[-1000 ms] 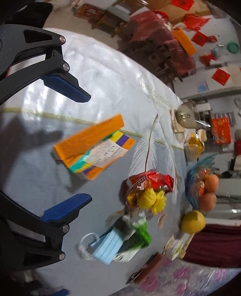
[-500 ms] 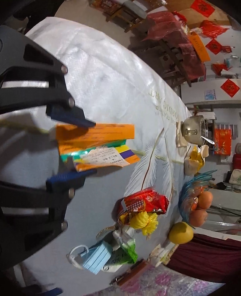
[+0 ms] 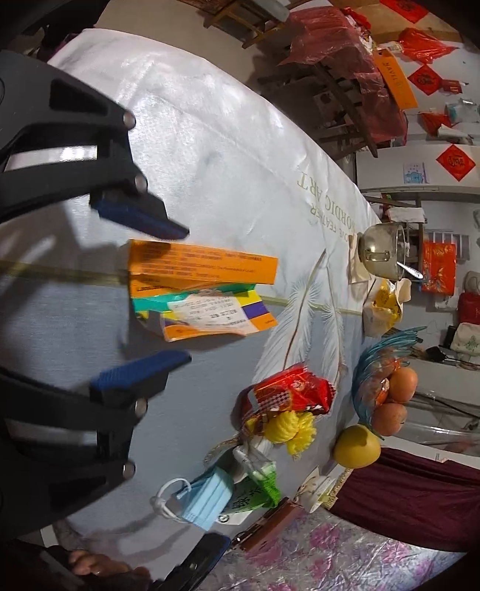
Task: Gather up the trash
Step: 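Grasp the green snack bag with the right tool while the left tool holds the box, then carry the box and green bag to the red wastebasket and release both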
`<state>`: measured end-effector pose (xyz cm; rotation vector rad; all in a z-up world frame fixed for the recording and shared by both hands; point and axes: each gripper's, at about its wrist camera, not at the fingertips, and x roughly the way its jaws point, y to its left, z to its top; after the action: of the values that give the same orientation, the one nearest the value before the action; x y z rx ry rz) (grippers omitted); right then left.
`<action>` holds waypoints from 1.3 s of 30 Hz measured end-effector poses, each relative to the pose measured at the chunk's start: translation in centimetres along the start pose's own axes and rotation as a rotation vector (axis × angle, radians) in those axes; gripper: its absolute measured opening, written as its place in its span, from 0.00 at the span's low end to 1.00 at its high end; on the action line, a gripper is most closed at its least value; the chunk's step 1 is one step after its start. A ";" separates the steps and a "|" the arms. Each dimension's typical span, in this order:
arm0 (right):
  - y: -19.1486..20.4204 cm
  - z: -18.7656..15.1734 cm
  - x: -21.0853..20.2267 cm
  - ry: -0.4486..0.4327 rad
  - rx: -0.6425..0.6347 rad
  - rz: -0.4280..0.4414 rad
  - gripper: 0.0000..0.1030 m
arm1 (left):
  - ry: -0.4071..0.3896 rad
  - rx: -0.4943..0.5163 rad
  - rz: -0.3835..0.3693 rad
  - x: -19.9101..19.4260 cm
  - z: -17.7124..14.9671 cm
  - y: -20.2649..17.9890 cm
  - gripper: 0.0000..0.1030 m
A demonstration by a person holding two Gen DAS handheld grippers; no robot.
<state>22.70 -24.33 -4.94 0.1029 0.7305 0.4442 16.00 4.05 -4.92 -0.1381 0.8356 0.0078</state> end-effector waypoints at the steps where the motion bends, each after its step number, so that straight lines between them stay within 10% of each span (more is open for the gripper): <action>1: 0.1 0.3 0.4 0.012 -0.010 -0.004 0.84 | -0.001 -0.003 -0.004 0.2 0.2 0.0 0.65; 9: -0.5 2.0 4.3 0.102 -0.040 -0.022 0.83 | 0.049 -0.049 -0.075 2.9 1.0 0.8 0.60; 12: -1.0 2.1 5.1 0.121 -0.035 -0.007 0.47 | 0.025 -0.060 -0.108 2.6 1.0 1.2 0.49; 18: -1.9 2.5 3.7 0.056 0.021 0.017 0.30 | -0.039 -0.044 -0.130 0.2 1.3 1.2 0.47; 31: 0.4 2.4 -3.2 -0.122 0.034 0.110 0.24 | -0.137 -0.052 -0.094 -5.3 0.3 2.5 0.47; 39: 2.8 1.9 -2.4 -0.067 0.026 0.172 0.24 | -0.155 -0.093 -0.056 -7.8 -1.0 4.6 0.47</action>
<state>21.43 -22.74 -1.38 0.2055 0.6639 0.5921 9.72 8.86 -0.38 -0.2457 0.6768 0.0048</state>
